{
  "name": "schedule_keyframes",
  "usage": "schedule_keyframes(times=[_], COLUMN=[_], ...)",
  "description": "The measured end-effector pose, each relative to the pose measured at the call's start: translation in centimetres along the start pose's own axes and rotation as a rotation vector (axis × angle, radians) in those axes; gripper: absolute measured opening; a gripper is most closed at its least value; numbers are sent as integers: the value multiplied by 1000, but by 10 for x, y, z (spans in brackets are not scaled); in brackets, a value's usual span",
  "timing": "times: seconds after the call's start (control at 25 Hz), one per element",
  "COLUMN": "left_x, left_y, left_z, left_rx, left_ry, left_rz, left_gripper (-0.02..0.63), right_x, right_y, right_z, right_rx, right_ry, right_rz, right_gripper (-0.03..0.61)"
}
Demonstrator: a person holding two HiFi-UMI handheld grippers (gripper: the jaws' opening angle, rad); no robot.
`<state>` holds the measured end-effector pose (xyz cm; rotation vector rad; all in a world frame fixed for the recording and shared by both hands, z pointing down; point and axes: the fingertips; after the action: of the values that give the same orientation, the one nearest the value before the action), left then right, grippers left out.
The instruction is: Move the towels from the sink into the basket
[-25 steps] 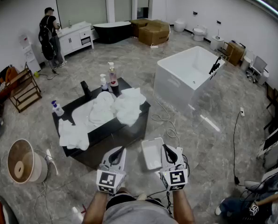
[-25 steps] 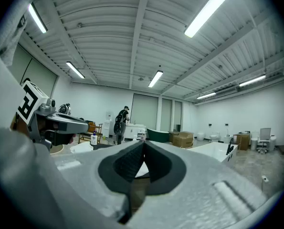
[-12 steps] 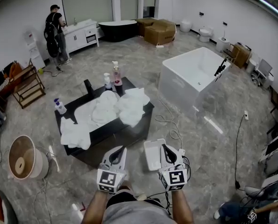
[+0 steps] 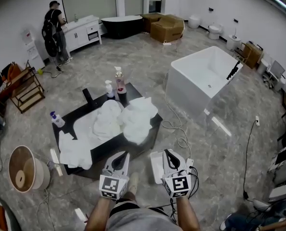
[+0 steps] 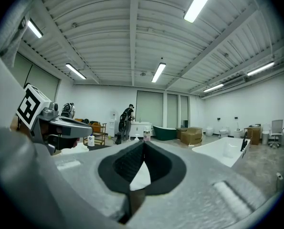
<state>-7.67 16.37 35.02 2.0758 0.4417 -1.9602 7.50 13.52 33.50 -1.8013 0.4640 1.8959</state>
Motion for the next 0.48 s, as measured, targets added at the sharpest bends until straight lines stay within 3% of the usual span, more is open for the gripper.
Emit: schedule_keyframes(times=[0.48], left_x=[-45], left_y=[99], left_z=[96], left_rx=[-5], left_ry=[-54], left_rz=[92], left_gripper=[9], right_x=[-51], right_y=[148], right_z=[-11], right_rx=[61], right_ry=[40], right_rz=[95], right_gripper=[0])
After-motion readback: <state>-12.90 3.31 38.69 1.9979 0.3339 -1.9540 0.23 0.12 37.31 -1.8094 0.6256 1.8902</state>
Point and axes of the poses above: the fingertips, and each gripper's own axes: y forward along the fingers, z to its left, x out of its top, and after that the axes turned 10 degrees about -z, right-handed
